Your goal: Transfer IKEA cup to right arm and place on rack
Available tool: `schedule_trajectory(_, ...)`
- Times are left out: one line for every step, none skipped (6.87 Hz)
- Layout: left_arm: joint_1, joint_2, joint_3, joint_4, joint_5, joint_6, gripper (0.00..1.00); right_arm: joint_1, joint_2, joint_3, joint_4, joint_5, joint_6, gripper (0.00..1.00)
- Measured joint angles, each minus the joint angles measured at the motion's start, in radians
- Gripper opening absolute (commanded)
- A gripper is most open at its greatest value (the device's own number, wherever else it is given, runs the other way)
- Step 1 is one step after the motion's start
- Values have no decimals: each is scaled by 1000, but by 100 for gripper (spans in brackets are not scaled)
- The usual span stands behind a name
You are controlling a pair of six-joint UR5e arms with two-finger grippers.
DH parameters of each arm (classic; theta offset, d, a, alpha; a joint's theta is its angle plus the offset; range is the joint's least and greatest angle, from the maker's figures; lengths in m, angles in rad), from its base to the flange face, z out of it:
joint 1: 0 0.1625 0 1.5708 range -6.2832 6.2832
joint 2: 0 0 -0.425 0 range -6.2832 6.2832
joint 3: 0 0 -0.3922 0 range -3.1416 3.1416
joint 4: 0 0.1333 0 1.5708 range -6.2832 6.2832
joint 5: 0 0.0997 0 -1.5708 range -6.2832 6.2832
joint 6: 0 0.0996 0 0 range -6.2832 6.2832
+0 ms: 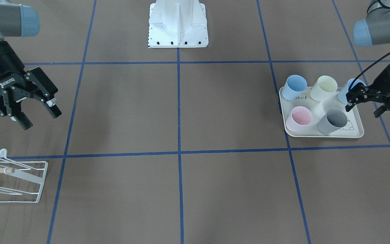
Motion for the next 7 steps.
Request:
schedule_trajectory(24,-13,31,-2,8,0,99,-16,22,-4,-4,1,19,100)
schedule_trajectory(44,-17,51,-2,11,1,98,-27,39,-10,-6,2,26,100)
schedule_trajectory(60,-19,64,-3,13,4,92,-34,53,-17,-6,2,30,100)
schedule_trajectory(73,-19,70,-2,14,8,84,-38,60,-20,-7,2,34,100)
schedule_trajectory(81,-18,73,-1,14,10,70,-40,63,-20,-7,2,39,100)
schedule_trajectory(84,-16,74,-1,15,11,65,-41,64,-21,-7,2,40,100)
schedule_trajectory(84,-12,75,-1,15,12,64,-41,65,-21,-7,2,41,100)
